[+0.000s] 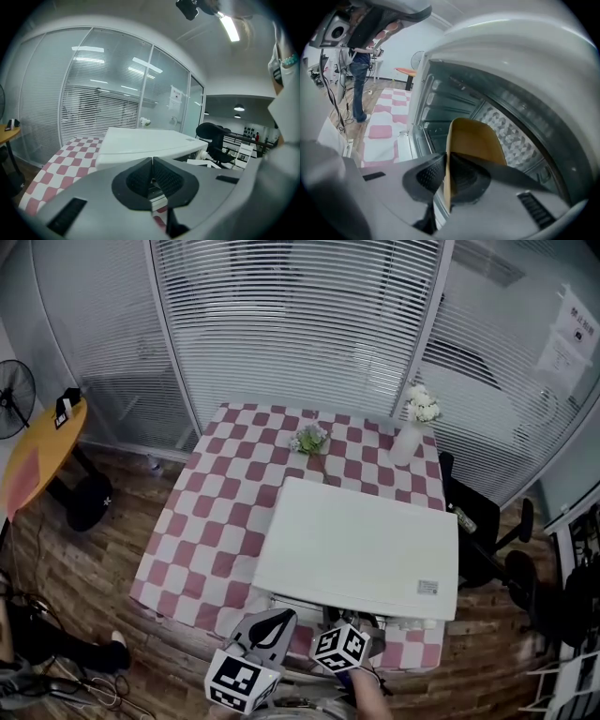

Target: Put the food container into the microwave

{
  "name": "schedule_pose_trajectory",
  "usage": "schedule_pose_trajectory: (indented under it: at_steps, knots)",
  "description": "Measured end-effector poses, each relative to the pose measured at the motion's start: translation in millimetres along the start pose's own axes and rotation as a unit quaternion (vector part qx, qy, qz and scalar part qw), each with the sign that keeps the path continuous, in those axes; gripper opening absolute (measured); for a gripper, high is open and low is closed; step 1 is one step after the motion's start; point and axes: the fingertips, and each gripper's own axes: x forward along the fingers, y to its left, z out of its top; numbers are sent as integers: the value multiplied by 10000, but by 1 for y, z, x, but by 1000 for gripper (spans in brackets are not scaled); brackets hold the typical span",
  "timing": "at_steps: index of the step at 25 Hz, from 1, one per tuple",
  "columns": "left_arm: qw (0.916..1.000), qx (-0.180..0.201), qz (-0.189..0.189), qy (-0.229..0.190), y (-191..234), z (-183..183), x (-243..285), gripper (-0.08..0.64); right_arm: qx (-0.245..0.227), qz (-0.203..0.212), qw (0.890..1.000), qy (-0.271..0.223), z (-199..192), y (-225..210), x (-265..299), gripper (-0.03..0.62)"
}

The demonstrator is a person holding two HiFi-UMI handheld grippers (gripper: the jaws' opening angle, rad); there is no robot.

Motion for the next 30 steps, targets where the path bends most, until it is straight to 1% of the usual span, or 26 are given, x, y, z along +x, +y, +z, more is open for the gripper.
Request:
schedule_pose_trajectory:
  at_steps: [5,7,10,12,18,25,30]
  knots:
    - [10000,-28,53,14,4,-1,-3,14,-233,-133,9996,21,2,-2,2,25]
    - [10000,-30,50,3,5,-1,-3,14,-234,-179,9996,-17,4,-3,1,60]
    - [10000,-40,81,-5,9,-2,-5,14,-186,-229,9995,-69,6,-5,-1,85]
    - [10000,-26,92,-14,11,-2,-6,14,-105,-251,9996,-104,8,-6,-3,101]
    - [10000,-16,78,-20,13,-2,-7,14,150,-285,9993,-206,12,-10,-11,109]
    - [10000,46,-37,59,6,-8,-7,14,502,-315,9977,-328,14,-13,-25,109]
    - [9998,77,-160,83,-2,-11,-6,14,990,-346,9932,-502,14,-14,-40,96]
